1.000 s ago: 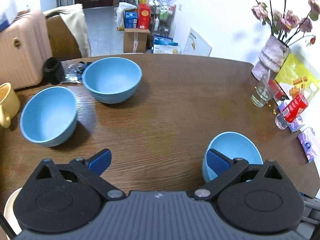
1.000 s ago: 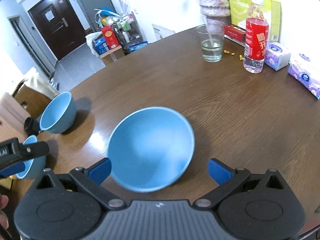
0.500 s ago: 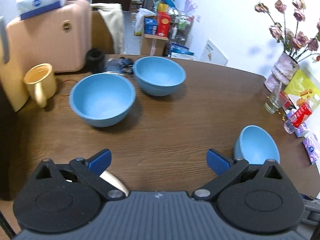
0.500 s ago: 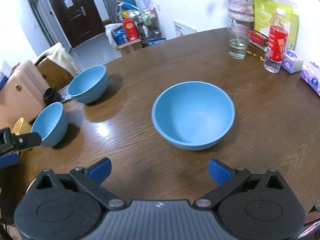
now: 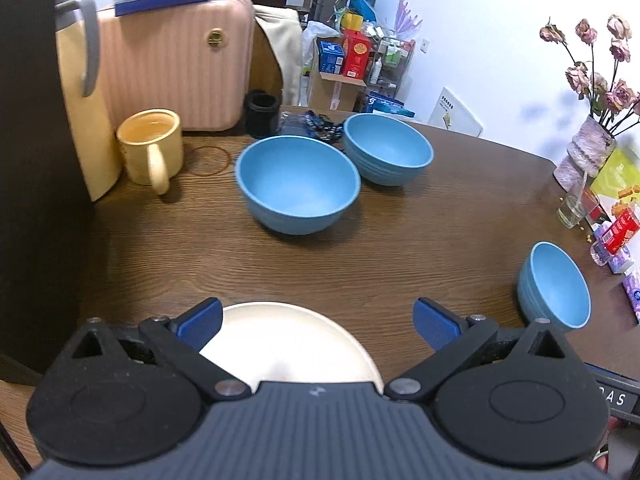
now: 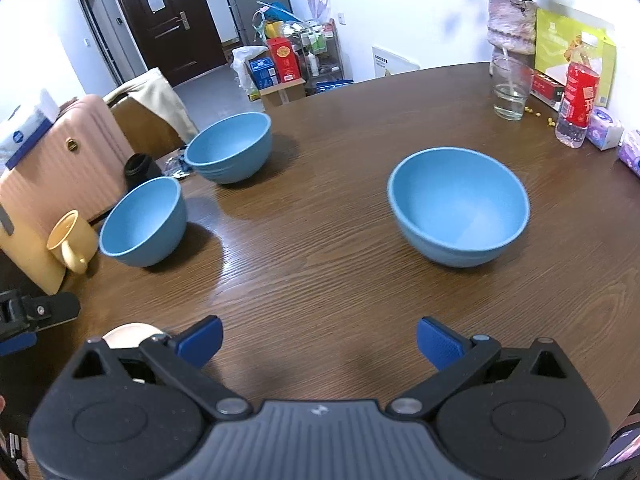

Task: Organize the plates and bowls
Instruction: 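Move both open tools toward the blue bowl beside the yellow mug, then close the left tool on the blue bowl rim while the right tool grips it too, then lift the blue bowl with both tools and carry it toward another blue bowl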

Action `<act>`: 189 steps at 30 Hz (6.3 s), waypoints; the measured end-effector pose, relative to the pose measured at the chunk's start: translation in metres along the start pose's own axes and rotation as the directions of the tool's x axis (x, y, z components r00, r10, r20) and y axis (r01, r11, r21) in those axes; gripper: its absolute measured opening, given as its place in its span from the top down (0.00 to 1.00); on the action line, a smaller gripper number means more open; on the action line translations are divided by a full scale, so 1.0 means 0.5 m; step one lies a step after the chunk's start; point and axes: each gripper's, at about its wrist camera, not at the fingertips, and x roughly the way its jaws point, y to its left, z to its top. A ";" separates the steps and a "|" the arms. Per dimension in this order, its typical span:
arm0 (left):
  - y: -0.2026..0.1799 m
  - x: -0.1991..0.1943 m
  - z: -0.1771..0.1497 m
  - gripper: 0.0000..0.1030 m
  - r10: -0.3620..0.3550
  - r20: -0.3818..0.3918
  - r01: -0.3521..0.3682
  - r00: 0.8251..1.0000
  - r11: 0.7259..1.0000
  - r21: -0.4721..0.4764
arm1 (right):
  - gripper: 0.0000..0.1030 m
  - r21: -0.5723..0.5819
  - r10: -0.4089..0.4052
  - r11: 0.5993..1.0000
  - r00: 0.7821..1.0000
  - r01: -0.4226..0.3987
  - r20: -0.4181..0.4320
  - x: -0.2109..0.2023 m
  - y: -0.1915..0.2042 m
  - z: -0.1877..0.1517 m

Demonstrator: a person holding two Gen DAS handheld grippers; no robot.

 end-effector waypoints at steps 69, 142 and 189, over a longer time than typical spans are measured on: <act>0.107 -0.045 0.099 0.00 0.110 0.032 -0.105 0.993 0.987 -0.121 | 0.00 -0.138 0.099 0.986 0.995 -0.096 0.018 0.003 0.224 0.144; 0.127 0.336 0.360 0.00 0.246 -0.197 -0.283 0.949 0.939 -0.193 | 0.00 -0.168 0.020 0.984 0.965 -0.065 -0.262 0.409 0.319 0.338; 0.136 0.452 0.294 0.87 0.145 -0.267 -0.205 0.953 0.955 -0.214 | 0.93 -0.101 0.107 0.984 0.940 -0.147 -0.325 0.497 0.332 0.299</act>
